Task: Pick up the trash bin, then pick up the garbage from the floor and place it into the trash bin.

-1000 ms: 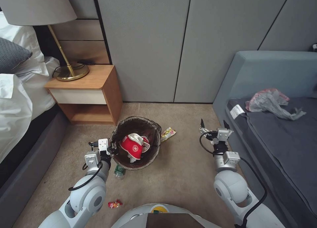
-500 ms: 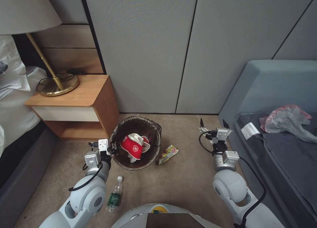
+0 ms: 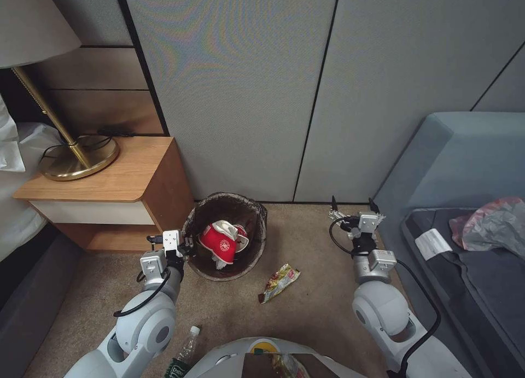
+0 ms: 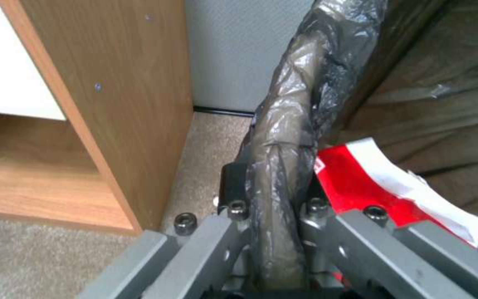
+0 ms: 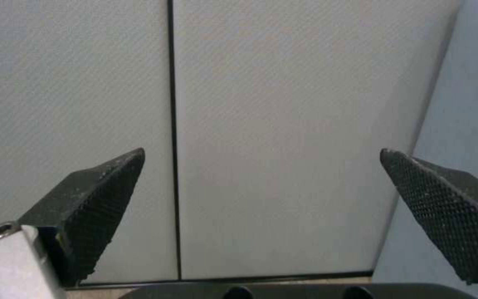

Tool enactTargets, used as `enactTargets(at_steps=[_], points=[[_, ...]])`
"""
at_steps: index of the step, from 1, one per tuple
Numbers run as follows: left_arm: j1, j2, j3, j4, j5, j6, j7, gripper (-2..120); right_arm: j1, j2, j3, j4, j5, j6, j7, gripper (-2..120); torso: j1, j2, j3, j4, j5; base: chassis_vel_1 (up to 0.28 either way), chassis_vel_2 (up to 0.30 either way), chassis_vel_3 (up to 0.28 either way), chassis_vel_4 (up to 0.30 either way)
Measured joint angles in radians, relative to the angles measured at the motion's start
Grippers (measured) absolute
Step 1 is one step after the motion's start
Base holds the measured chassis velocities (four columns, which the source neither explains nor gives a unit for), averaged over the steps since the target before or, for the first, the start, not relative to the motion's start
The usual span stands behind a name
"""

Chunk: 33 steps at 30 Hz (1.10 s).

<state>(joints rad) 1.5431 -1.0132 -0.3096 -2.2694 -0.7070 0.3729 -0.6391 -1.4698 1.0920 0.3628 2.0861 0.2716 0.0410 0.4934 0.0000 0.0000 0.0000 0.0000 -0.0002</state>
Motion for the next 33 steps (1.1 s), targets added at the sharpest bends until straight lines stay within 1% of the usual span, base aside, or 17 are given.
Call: enactTargets(at_steps=[33], points=[[0.0, 0.0, 0.0, 0.0, 0.0, 0.0, 0.0, 0, 0.0, 0.0, 0.0, 0.0, 0.0, 0.0, 0.0, 100, 0.0, 0.0, 0.0, 0.0, 0.0002, 0.0, 0.0, 0.0, 0.0]])
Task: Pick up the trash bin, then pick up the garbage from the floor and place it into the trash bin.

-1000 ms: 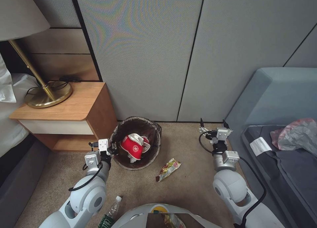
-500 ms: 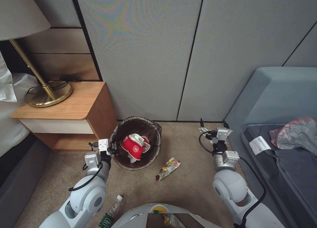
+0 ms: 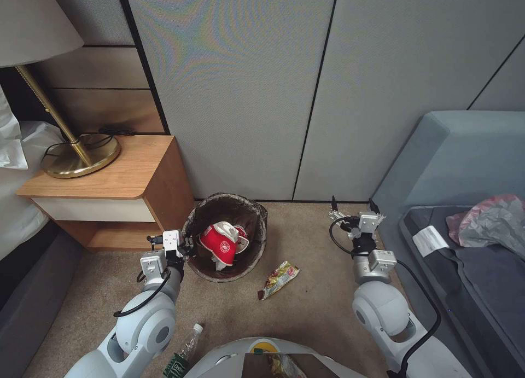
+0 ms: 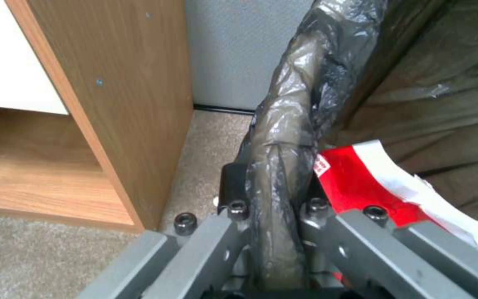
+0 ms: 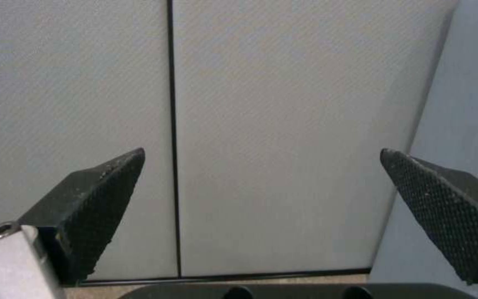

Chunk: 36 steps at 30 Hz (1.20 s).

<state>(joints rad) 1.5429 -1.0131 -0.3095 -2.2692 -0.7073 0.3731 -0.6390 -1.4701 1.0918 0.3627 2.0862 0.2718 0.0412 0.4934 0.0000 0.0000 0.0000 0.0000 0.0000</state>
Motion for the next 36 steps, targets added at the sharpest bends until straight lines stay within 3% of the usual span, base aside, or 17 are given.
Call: enactTargets(at_steps=[36], points=[[0.0, 0.0, 0.0, 0.0, 0.0, 0.0, 0.0, 0, 0.003, -0.003, -0.001, 0.004, 0.008, -0.004, 0.001, 100, 0.0, 0.0, 0.0, 0.0, 0.0, 0.0, 0.0, 0.0, 0.0]])
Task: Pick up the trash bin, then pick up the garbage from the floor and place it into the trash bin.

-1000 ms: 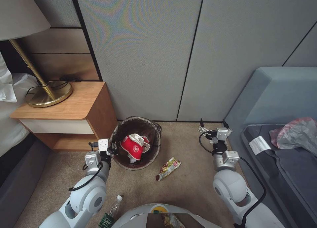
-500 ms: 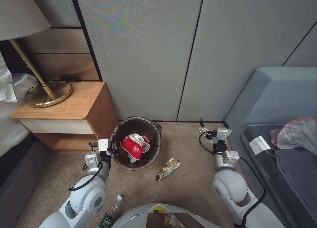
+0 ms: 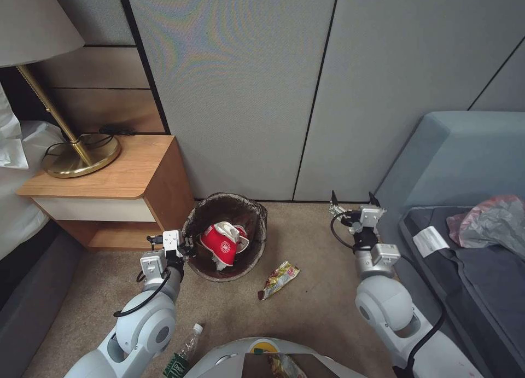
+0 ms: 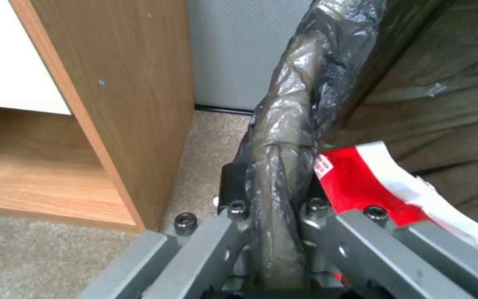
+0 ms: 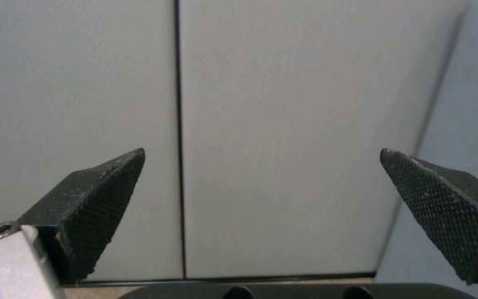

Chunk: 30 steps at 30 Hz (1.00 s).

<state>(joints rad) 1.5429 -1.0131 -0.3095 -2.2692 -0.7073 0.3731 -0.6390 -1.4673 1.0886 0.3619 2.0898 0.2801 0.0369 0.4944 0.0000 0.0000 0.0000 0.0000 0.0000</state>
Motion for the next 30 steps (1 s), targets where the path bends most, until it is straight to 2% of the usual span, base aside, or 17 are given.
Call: enactTargets(at_steps=[7, 11, 14, 16, 17, 21, 23, 25, 30], points=[[0.0, 0.0, 0.0, 0.0, 0.0, 0.0, 0.0, 0, 0.008, -0.012, -0.003, 0.013, 0.03, -0.023, 0.006, 100, 0.0, 0.0, 0.0, -0.0004, 0.0002, 0.0, 0.0, 0.0, 0.0], [0.0, 0.0, 0.0, 0.0, 0.0, 0.0, 0.0, 0, 0.013, -0.021, -0.003, 0.019, 0.031, -0.024, 0.008, 100, 0.0, 0.0, 0.0, 0.0003, -0.0005, 0.0, 0.0, 0.0, 0.0], [0.0, 0.0, 0.0, 0.0, 0.0, 0.0, 0.0, 0, 0.012, -0.023, -0.005, 0.02, 0.037, -0.029, 0.009, 100, 0.0, 0.0, 0.0, -0.0005, 0.0008, 0.0, 0.0, 0.0, 0.0], [0.0, 0.0, 0.0, 0.0, 0.0, 0.0, 0.0, 0, 0.028, -0.05, -0.012, 0.05, 0.085, -0.066, 0.017, 100, 0.0, 0.0, 0.0, -0.0004, -0.0007, 0.0, 0.0, 0.0, 0.0], [0.0, 0.0, 0.0, 0.0, 0.0, 0.0, 0.0, 0, 0.027, -0.051, -0.009, 0.045, 0.064, -0.049, 0.013, 100, 0.0, 0.0, 0.0, 0.0005, -0.0013, 0.0, 0.0, 0.0, 0.0], [0.0, 0.0, 0.0, 0.0, 0.0, 0.0, 0.0, 0, 0.011, -0.025, -0.004, 0.016, 0.014, -0.011, 0.004, 100, 0.0, 0.0, 0.0, -0.0002, 0.0005, 0.0, 0.0, 0.0, 0.0], [0.0, 0.0, 0.0, 0.0, 0.0, 0.0, 0.0, 0, 0.008, -0.02, -0.003, 0.012, 0.01, -0.007, 0.003, 100, 0.0, 0.0, 0.0, -0.0004, -0.0006, 0.0, 0.0, 0.0, 0.0], [0.0, 0.0, 0.0, 0.0, 0.0, 0.0, 0.0, 0, 0.007, -0.018, -0.003, 0.011, 0.01, -0.007, 0.003, 100, 0.0, 0.0, 0.0, -0.0002, 0.0002, 0.0, 0.0, 0.0, 0.0], [0.0, 0.0, 0.0, 0.0, 0.0, 0.0, 0.0, 0, 0.029, -0.045, -0.027, 0.037, 0.111, -0.072, 0.014, 100, 0.0, 0.0, 0.0, -0.0002, 0.0, 0.0, 0.0, 0.0, 0.0]])
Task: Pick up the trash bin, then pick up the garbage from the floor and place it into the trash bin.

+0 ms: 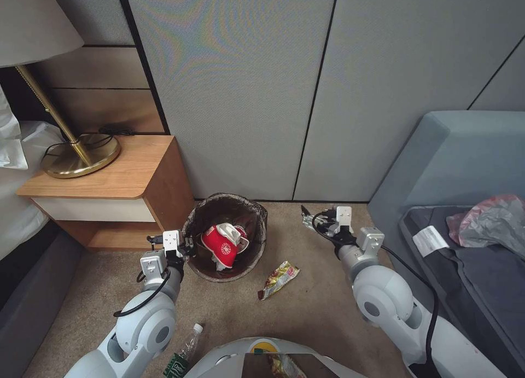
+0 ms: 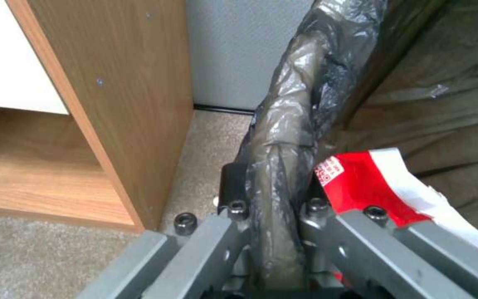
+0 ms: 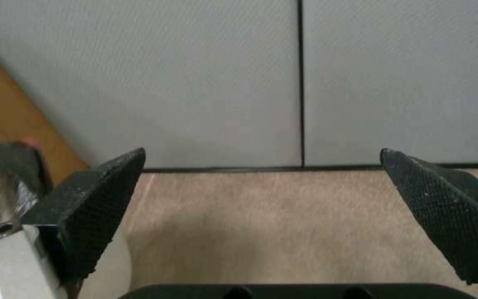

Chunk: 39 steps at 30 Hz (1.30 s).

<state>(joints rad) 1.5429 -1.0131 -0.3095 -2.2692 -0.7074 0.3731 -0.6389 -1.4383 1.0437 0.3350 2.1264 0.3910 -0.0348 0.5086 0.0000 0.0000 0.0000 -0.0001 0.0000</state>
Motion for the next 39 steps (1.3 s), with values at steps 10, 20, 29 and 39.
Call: enactTargets(at_steps=[10, 20, 29, 39], points=[[0.0, 0.0, 0.0, 0.0, 0.0, 0.0, 0.0, 0, 0.09, -0.117, -0.098, 0.102, 0.359, -0.236, 0.043, 100, 0.0, 0.0, 0.0, 0.0001, -0.0001, 0.0, 0.0, 0.0, 0.0], [0.0, 0.0, 0.0, 0.0, 0.0, 0.0, 0.0, 0, 0.1, -0.131, -0.109, 0.108, 0.372, -0.247, 0.046, 100, 0.0, 0.0, 0.0, 0.0008, -0.0003, 0.0, 0.0, 0.0, 0.0], [0.0, 0.0, 0.0, 0.0, 0.0, 0.0, 0.0, 0, 0.142, -0.145, -0.263, 0.061, 0.464, -0.306, 0.062, 100, 0.0, 0.0, 0.0, -0.0003, -0.0016, 0.0, 0.0, 0.0, 0.0], [0.0, 0.0, 0.0, 0.0, 0.0, 0.0, 0.0, 0, 0.199, -0.123, -0.413, -0.082, 0.517, -0.336, 0.079, 100, 0.0, 0.0, 0.0, -0.0001, 0.0001, 0.0, 0.0, 0.0, 0.0]])
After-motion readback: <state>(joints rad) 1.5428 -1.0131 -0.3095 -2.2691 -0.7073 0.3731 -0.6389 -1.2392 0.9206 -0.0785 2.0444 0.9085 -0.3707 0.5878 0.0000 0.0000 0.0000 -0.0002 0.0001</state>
